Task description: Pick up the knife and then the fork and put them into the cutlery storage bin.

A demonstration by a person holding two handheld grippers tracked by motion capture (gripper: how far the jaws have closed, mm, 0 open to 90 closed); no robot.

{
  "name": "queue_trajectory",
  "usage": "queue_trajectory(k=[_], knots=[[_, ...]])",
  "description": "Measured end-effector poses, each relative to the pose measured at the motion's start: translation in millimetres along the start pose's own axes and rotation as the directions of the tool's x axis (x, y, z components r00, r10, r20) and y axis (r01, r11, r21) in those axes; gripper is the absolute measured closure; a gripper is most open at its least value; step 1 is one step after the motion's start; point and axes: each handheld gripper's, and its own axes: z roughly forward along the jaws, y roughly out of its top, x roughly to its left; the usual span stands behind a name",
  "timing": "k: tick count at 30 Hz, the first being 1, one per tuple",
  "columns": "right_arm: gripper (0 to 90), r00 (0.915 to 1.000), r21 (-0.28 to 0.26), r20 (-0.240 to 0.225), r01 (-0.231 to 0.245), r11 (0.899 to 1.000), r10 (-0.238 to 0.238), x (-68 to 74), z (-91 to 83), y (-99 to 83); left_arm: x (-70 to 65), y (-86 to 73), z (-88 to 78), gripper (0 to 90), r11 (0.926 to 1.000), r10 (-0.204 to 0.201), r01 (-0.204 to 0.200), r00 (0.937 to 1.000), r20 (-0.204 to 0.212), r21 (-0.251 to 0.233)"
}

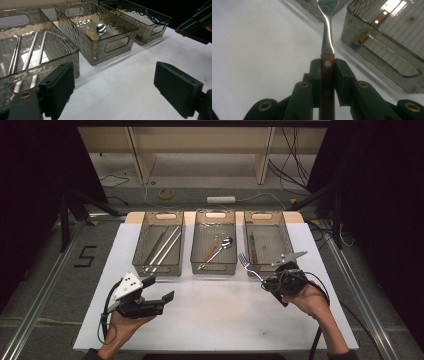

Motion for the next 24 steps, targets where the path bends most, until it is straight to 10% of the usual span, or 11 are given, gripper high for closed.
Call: queue_trajectory(k=[24], knots=[[77.8, 0.9992, -0.050, 0.006, -0.040, 0.998, 0.041, -18.8, 4.3, 46.0, 0.6, 0.0, -0.5, 16.3, 1.0000, -0.002, 0.002, 1.0000, 0.003, -0.006]])
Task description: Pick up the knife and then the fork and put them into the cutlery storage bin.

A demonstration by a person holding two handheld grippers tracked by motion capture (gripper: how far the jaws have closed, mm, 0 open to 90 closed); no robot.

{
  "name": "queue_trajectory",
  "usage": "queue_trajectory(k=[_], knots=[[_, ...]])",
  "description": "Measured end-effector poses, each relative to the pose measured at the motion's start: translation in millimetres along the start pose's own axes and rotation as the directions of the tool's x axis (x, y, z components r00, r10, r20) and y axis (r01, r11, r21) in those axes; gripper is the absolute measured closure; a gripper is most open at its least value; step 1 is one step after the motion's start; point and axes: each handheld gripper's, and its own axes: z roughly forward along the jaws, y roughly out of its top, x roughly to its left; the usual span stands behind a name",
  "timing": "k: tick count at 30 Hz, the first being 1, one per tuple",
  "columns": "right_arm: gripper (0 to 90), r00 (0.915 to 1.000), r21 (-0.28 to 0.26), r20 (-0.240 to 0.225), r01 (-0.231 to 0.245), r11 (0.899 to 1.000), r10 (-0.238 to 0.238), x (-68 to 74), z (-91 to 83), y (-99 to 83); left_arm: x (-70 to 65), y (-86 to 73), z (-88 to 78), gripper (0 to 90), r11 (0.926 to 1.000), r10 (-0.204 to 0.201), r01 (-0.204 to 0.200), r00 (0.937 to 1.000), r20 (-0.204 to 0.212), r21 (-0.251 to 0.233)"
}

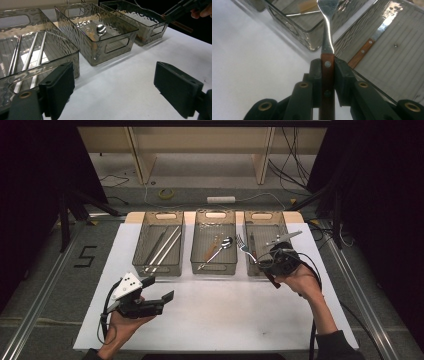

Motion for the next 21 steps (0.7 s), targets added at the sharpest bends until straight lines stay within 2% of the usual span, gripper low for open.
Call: queue_trajectory(k=[10, 21], knots=[[77.8, 0.9992, -0.021, 0.009, -0.039, 0.999, 0.039, -11.2, 3.3, 15.1, -0.1, 0.1, -0.1, 16.3, 1.0000, 0.000, 0.000, 1.0000, 0.000, -0.001], [77.8, 0.9961, -0.044, 0.044, -0.075, 0.996, 0.077, -24.6, 0.5, 35.7, 0.3, 0.2, -0.7, 16.3, 1.0000, 0.000, 0.000, 1.0000, 0.000, -0.004]])
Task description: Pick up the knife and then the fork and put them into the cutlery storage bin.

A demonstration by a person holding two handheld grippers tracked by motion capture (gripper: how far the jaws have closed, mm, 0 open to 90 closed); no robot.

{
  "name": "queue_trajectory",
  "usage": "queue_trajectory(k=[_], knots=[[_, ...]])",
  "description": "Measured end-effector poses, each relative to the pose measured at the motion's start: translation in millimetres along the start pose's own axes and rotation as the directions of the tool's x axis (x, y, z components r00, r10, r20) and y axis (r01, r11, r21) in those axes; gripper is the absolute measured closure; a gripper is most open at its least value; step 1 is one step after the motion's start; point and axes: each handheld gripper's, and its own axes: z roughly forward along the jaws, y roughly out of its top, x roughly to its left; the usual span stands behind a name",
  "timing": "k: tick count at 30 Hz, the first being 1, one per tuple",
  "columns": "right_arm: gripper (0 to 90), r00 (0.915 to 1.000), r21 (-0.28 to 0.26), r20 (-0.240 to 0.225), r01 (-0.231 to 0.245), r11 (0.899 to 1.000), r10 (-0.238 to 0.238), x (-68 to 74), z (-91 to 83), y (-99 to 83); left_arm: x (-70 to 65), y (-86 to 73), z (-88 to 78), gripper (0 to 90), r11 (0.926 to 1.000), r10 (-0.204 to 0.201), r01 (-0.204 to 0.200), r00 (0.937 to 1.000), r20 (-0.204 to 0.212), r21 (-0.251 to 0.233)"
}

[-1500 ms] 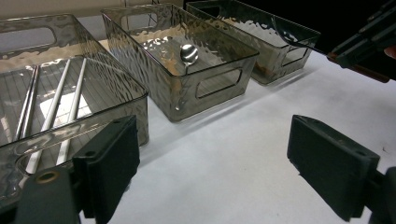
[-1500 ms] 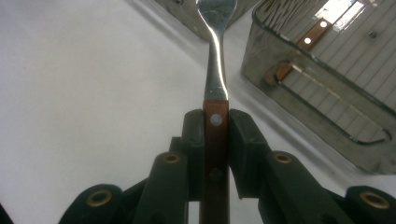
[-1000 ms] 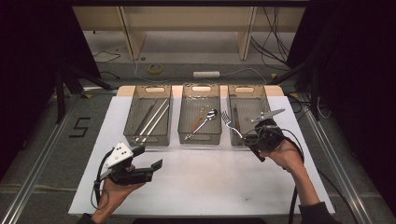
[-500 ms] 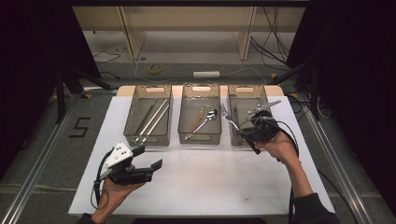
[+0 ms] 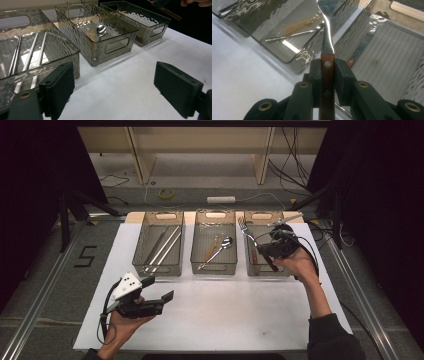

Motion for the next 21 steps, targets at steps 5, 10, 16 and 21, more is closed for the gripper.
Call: queue_trajectory(k=[5, 10, 16, 21], knots=[[77.8, 0.9997, -0.001, 0.010, -0.023, 1.000, 0.023, -5.8, 3.7, 5.4, 0.1, 0.0, -0.2, 16.3, 1.0000, 0.001, -0.001, 1.0000, 0.000, 0.000], [77.8, 0.9983, -0.002, 0.021, -0.054, 0.999, 0.054, -13.4, 7.2, 10.1, -0.2, 0.1, 0.0, 16.3, 1.0000, 0.001, -0.001, 1.0000, 0.001, 0.000], [77.8, 0.9942, -0.001, 0.048, -0.096, 0.995, 0.096, -24.2, 13.4, 15.4, -0.1, 0.1, -0.2, 16.3, 1.0000, 0.001, -0.001, 1.0000, 0.002, 0.000], [77.8, 0.9882, -0.003, 0.071, -0.136, 0.991, 0.136, -32.4, 20.5, 16.8, 0.0, 0.1, -0.3, 16.3, 1.0000, 0.002, -0.002, 1.0000, 0.002, 0.000]])
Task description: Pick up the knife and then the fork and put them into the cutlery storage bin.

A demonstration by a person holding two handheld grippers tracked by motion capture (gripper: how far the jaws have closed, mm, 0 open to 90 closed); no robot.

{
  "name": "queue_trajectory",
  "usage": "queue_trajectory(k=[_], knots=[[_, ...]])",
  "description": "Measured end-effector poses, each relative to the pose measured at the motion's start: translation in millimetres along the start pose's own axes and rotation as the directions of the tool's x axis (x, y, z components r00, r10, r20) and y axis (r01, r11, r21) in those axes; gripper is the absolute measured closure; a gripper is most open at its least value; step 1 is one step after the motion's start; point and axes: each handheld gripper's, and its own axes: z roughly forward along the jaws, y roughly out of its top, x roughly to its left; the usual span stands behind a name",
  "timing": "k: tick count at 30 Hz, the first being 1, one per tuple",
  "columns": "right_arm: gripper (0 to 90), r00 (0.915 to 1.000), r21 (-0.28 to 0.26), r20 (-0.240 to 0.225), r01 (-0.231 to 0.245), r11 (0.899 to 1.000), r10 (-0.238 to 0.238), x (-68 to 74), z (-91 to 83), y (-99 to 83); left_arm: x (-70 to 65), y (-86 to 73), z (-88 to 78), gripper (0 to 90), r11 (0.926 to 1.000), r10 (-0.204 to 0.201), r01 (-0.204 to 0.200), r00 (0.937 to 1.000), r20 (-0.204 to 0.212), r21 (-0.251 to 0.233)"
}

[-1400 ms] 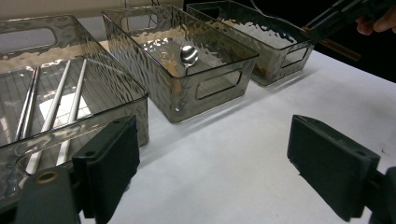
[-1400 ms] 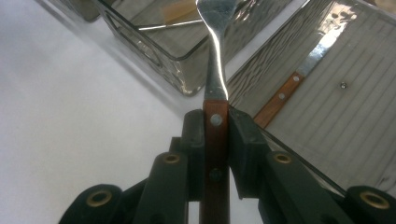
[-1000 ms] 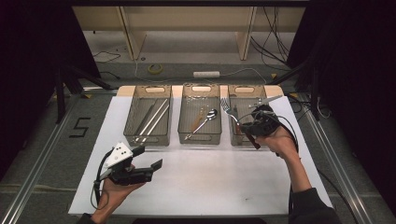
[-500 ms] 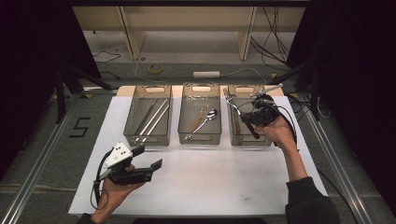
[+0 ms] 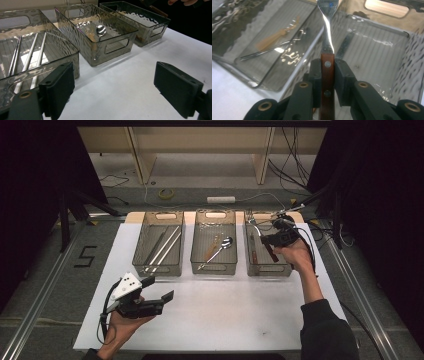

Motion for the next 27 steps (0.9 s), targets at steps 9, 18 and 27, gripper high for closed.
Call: queue_trajectory(k=[9, 18, 27], knots=[[77.7, 0.9991, 0.001, 0.032, -0.027, 1.000, 0.027, -5.3, 11.0, 1.8, -0.1, 0.0, -0.2, 16.3, 1.0000, 0.000, 0.000, 1.0000, 0.000, -0.001], [77.7, 0.9957, 0.009, 0.064, -0.068, 0.998, 0.067, -9.3, 22.4, 1.6, -0.7, -0.1, -0.1, 16.3, 1.0000, -0.002, 0.003, 1.0000, 0.002, -0.001], [77.7, 0.9927, 0.029, 0.076, -0.096, 0.995, 0.093, -11.8, 32.8, -1.8, -0.5, -0.2, -0.3, 16.1, 1.0000, -0.002, 0.002, 1.0000, 0.005, -0.001]])
